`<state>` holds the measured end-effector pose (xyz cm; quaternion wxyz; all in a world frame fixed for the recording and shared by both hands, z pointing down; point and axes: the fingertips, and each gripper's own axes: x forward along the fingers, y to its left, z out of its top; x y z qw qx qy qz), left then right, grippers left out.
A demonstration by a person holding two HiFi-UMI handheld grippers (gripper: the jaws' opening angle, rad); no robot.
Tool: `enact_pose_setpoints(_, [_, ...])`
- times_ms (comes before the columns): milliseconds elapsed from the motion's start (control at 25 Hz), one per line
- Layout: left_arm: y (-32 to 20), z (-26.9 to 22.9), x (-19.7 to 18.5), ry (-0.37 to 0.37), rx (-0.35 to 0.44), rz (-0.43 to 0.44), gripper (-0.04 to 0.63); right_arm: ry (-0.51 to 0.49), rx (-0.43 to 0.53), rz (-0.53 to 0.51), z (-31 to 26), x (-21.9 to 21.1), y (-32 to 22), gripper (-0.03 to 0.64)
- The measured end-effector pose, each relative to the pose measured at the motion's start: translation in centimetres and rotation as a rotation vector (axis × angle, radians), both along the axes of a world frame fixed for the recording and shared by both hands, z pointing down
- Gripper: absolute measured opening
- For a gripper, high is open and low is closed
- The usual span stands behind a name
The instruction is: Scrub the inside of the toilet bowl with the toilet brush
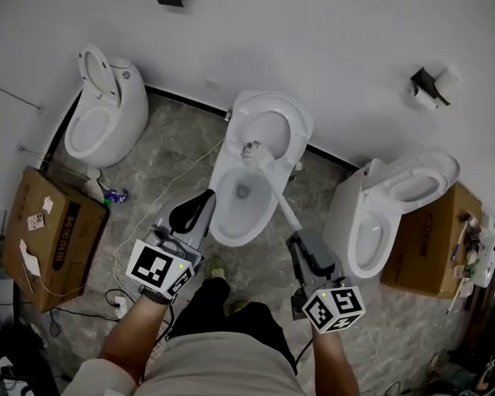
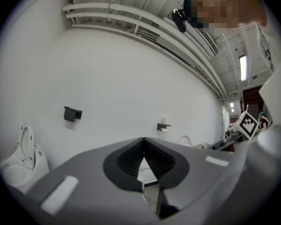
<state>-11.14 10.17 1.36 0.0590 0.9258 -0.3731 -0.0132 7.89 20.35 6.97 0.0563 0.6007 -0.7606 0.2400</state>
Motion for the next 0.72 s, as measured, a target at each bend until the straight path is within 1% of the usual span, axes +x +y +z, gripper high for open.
enact_pose_setpoints(120, [-2.4,2.3,0.4,-0.004,-0.027,0.039,0.006,0.004,-0.032,0.014,2.2,-0.5,-1.8,0.164])
enact_pose_setpoints(280, [-4.7,5.3,0.7,-0.010,-0.058,0.064,0.006,-0.010,-0.094,0.022,6.1,-0.5,-3.2,0.164])
enact_pose_setpoints(440, [-7.1,9.3,1.5,-0.022,-0.088,0.068,0.006,-0.025,-0.138,0.031,10.7,0.5,-4.5,0.164])
enact_pose_setpoints(720, [-9.5,17.5,3.0,-0.073,-0.147,0.068,0.006,-0.065,-0.244,0.020,20.0,1.8,-6.0,0.164])
